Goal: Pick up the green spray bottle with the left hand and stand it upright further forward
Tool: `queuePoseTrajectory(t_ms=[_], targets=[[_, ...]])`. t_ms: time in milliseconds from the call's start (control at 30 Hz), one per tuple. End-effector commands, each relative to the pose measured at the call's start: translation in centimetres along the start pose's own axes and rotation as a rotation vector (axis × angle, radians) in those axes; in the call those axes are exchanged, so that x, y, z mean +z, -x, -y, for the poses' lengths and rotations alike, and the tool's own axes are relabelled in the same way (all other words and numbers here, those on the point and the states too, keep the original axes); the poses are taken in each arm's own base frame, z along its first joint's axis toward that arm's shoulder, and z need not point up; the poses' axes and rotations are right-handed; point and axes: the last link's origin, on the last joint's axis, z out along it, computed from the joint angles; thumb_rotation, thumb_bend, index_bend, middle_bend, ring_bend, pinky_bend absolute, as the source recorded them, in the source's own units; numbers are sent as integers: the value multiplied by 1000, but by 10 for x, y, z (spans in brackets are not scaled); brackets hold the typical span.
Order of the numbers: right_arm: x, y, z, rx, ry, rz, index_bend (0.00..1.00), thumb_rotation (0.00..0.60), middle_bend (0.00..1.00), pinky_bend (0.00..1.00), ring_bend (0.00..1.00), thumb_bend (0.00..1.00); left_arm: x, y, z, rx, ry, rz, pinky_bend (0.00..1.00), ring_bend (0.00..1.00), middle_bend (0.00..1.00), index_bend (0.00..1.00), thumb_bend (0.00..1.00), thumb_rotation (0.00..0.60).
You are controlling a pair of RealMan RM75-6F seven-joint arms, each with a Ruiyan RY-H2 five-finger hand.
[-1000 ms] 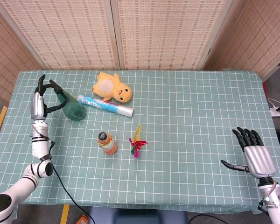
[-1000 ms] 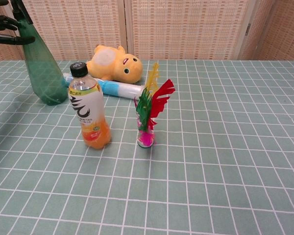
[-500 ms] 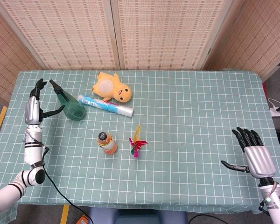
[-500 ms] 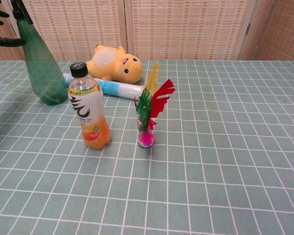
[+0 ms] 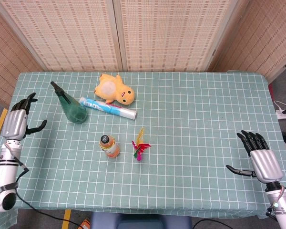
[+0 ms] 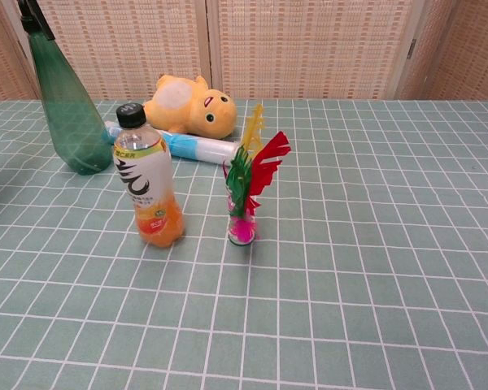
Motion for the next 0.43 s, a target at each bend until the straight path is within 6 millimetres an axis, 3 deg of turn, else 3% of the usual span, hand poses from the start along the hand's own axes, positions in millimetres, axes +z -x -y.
queuePoseTrajectory(t_ms=[33,200,433], targets=[[0,0,1,-8,7,2,43,498,35,0,0,0,-56,-6,21,385,97,187,227,118,176,234,289,600],[-2,0,-1,-5,22,-7,55,541,35,0,0,0,-79,15,29,382,96,185,268,159,230,267,322,600],[-5,-1,-4,-14,36,-12,56,542,35,0,0,0,-71,15,22,309,91,149,220,166,242,267,311,600]])
